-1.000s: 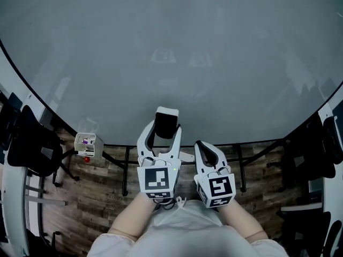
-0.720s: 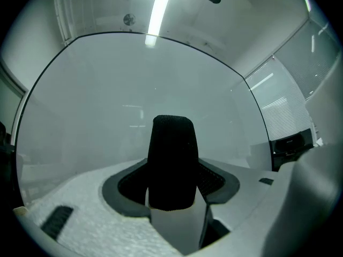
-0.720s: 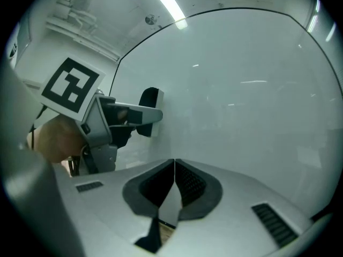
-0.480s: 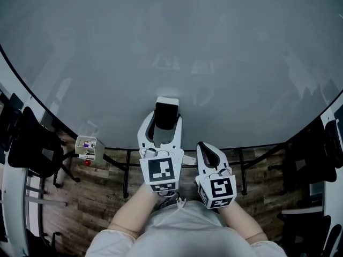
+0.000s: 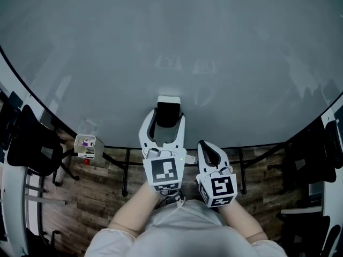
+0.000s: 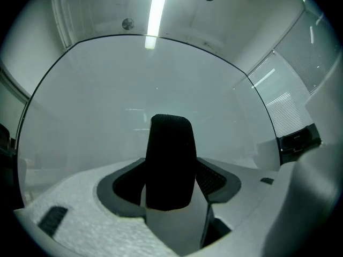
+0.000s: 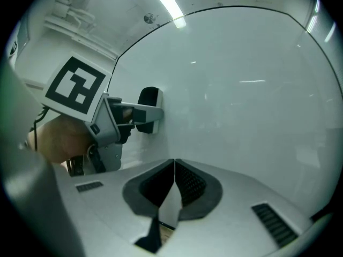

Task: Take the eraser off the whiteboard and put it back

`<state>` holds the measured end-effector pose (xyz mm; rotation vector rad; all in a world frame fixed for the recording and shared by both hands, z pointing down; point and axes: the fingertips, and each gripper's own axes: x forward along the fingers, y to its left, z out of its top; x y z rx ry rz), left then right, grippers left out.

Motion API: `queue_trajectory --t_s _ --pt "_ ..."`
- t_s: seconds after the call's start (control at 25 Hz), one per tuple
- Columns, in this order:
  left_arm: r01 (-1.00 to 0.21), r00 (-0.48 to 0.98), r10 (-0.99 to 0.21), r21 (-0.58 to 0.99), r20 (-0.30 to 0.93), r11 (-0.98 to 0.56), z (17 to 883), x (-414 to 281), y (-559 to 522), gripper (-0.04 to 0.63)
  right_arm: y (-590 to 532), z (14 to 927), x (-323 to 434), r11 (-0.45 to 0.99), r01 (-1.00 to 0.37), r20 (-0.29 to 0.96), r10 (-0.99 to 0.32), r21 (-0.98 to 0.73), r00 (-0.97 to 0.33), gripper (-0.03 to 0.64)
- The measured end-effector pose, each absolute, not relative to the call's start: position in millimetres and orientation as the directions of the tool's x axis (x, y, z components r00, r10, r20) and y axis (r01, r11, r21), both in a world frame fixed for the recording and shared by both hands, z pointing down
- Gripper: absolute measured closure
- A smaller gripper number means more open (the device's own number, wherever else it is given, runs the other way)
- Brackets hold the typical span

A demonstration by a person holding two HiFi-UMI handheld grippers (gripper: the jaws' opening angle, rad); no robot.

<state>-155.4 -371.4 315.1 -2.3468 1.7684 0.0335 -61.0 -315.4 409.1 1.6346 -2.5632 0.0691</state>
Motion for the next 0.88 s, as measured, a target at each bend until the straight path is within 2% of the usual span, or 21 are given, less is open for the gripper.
queue_trajectory --t_s 0.12,0.32,0.56,0.6,0.68,0.88 --pt "-0.953 0.288 -0.944 -0.14 -0.16 -0.267 312.1 -154.8 -365.9 0.293 -311.9 409.1 -61.8 0.421 -0.907 0.11 -0.902 0.024 -0.417 0.589" --pt "-0.96 0.279 -0.938 -0.096 -0.206 -0.264 304.8 -163.5 -347.2 0.291 -303.4 413.9 -65.2 0.427 -0.904 0.12 -0.899 0.026 -0.421 0.589" --pt "-0.943 0.322 -0.942 -0.122 -0.095 -0.31 345.1 -172.8 -322.3 0.295 -289.1 414.5 -73.6 0.442 -0.897 0.117 -0.892 0.025 -0.436 0.589" --pt "-0.941 0.326 -0.943 -0.12 -0.075 -0.316 353.3 -174.8 -316.8 0.319 -286.4 414.8 -75.3 0.446 -0.895 0.117 -0.89 0.024 -0.44 0.589" --pt "-0.944 0.313 -0.949 -0.121 -0.045 -0.306 367.4 -182.8 -307.1 0.411 -280.4 416.6 -80.7 0.456 -0.89 0.123 -0.885 0.026 -0.45 0.589" --pt "-0.955 0.275 -0.961 -0.112 0.01 -0.275 391.0 -196.4 -289.6 0.524 -268.8 425.0 -85.0 0.464 -0.886 0.14 -0.878 0.008 -0.458 0.589"
